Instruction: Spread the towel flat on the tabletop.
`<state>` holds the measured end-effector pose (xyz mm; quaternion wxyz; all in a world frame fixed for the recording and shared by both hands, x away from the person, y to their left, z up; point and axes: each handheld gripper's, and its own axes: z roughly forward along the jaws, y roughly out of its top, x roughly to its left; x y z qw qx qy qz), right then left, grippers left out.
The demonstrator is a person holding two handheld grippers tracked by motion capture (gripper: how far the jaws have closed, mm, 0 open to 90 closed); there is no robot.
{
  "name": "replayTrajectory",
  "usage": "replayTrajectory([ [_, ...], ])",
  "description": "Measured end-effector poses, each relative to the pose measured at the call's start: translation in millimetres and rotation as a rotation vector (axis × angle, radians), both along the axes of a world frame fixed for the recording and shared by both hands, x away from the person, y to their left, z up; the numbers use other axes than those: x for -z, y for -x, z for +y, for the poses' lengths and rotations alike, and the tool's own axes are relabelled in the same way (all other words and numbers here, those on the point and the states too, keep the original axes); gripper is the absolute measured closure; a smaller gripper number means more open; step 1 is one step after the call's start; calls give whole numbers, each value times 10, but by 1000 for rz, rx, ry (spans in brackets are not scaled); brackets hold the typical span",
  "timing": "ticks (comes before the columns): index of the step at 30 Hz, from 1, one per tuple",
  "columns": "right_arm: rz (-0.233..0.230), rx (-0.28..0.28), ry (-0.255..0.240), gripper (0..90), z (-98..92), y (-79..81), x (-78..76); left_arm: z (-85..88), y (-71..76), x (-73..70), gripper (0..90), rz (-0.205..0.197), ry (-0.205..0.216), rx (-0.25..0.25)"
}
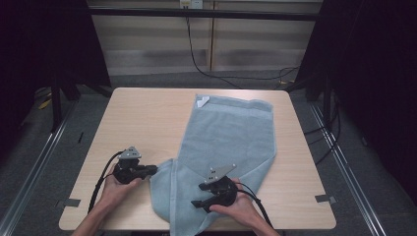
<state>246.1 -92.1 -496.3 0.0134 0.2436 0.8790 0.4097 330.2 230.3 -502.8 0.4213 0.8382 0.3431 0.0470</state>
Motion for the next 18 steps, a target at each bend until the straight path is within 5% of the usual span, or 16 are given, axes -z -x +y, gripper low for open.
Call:
replayTrajectory([
  [2,-22,0,17,371,17,27,10,17,-4,-14,856,-1,17,-12],
  [3,-78,-6,63,476,40,63,7,37,-10,-30,857,0,42,-22],
  [4,-85,0,66,569,37,65,3,59,-13,-50,858,-2,62,-30],
  [5,-85,0,66,569,37,65,3,78,-14,-74,858,-9,74,-36],
  [8,-82,36,15,821,-41,41,-22,127,2,-146,859,-29,112,-46],
  [13,-72,62,-40,879,-165,6,-142,218,65,-274,860,-63,191,-66],
  [18,-79,134,-171,883,-542,34,-446,271,185,-429,860,-85,269,-50],
])
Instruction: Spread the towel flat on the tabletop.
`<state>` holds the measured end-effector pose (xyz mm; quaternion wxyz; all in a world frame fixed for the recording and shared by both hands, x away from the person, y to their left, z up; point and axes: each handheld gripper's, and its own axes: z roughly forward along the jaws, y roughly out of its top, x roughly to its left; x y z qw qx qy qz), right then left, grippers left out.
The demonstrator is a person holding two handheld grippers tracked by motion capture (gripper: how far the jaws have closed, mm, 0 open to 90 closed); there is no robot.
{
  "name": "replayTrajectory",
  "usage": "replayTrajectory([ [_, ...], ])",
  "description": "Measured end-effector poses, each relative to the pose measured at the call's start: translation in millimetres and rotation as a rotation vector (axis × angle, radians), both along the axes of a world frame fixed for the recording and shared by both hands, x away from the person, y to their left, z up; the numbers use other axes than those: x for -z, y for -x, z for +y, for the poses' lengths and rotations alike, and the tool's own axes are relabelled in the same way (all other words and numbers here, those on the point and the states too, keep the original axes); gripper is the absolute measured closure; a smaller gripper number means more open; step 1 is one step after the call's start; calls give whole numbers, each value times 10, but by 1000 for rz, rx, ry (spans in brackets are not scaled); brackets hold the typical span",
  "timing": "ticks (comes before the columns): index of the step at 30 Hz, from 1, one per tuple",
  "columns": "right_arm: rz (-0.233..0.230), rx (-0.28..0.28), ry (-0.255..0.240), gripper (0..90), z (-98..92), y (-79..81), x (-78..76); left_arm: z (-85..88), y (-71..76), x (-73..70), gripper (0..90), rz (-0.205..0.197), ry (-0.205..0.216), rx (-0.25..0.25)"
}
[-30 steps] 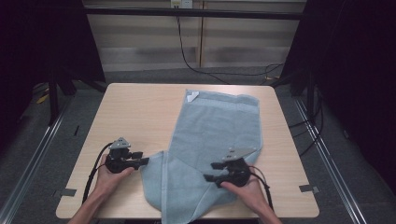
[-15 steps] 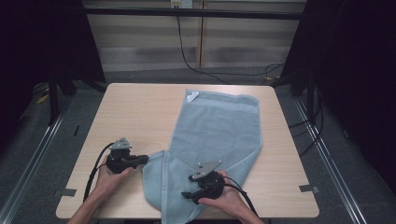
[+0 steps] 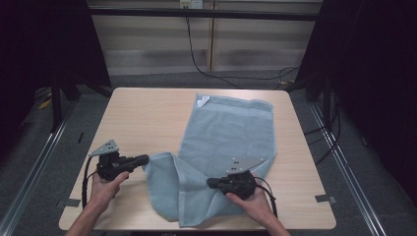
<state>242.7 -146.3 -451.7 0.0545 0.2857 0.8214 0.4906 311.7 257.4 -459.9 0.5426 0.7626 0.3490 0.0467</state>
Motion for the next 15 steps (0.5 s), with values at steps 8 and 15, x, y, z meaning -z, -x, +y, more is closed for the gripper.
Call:
replayTrajectory([
  [8,4,27,-53,882,-457,329,-120,-84,531,-134,856,-37,35,185],
  [15,107,-18,40,881,-524,610,257,-158,471,-157,723,-11,104,197],
])
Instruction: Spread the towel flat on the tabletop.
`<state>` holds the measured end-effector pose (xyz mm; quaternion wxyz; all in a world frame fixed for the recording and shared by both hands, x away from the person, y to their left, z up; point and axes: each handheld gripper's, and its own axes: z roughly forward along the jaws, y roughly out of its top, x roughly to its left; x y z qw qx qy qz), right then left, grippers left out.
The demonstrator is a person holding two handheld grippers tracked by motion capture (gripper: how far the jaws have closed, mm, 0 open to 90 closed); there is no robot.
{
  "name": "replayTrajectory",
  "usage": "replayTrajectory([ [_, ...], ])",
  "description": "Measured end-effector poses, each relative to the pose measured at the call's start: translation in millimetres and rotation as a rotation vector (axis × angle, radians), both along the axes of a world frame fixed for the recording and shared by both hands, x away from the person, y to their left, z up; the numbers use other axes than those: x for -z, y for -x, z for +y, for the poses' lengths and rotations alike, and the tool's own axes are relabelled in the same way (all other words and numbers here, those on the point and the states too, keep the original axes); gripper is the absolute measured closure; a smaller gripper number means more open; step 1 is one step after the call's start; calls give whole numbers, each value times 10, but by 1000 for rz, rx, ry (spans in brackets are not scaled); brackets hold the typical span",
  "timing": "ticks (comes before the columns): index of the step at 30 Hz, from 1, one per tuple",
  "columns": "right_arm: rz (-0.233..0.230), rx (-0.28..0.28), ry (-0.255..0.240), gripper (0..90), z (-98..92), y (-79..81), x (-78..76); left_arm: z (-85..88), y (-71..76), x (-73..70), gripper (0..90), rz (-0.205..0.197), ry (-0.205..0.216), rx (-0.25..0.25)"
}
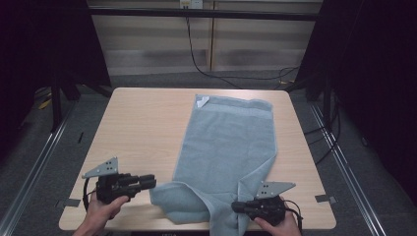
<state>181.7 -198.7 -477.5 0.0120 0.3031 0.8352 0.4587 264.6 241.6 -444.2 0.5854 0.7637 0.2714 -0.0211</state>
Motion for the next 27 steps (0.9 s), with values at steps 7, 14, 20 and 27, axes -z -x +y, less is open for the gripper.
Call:
replayTrajectory([
  [7,41,-13,20,871,-55,97,73,-262,-473,138,691,46,-88,-53],
  [14,11,22,-10,691,-172,172,-42,-879,-611,501,680,70,-273,67],
  [20,-56,191,49,503,-214,-182,-149,-1123,-460,611,666,9,-382,127],
  [27,-16,210,157,743,-102,-389,49,-904,-346,605,677,42,-375,95],
])
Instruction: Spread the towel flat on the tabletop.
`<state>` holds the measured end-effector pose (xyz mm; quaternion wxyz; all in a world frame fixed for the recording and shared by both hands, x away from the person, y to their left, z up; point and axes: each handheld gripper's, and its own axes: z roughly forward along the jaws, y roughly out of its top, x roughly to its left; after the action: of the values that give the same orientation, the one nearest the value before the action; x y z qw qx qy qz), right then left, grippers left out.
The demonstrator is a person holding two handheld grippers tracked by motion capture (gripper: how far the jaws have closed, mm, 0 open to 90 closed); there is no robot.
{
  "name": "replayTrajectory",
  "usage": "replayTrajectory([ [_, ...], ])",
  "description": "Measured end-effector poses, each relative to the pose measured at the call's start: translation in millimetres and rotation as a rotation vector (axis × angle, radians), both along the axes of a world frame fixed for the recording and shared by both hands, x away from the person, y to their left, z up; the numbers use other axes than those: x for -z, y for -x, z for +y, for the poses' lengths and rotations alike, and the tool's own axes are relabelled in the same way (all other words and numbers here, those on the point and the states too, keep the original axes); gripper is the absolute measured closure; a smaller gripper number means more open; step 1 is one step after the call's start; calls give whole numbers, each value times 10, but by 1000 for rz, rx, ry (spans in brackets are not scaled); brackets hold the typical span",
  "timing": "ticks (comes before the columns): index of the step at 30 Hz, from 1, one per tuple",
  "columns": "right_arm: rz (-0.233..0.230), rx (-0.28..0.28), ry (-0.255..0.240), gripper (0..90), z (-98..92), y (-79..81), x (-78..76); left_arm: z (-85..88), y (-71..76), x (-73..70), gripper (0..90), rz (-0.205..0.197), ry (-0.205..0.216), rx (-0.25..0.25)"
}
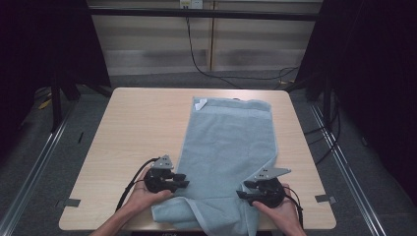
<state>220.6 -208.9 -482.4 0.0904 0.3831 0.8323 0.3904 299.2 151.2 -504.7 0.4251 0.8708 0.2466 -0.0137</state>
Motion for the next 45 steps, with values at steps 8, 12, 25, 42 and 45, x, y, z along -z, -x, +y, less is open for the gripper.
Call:
replayTrajectory([
  [8,-74,87,-113,833,-255,430,-165,392,279,-29,702,-6,-27,-58],
  [12,-83,147,-96,833,-409,626,-152,541,420,-42,702,4,-31,-101],
  [25,-93,198,-55,632,-499,449,-178,611,73,-42,692,20,-35,-202],
  [42,14,89,49,724,-68,-256,152,509,-128,-7,646,-13,-20,-218],
  [45,0,85,43,704,-165,-62,166,515,-106,-7,629,3,-9,-212],
])
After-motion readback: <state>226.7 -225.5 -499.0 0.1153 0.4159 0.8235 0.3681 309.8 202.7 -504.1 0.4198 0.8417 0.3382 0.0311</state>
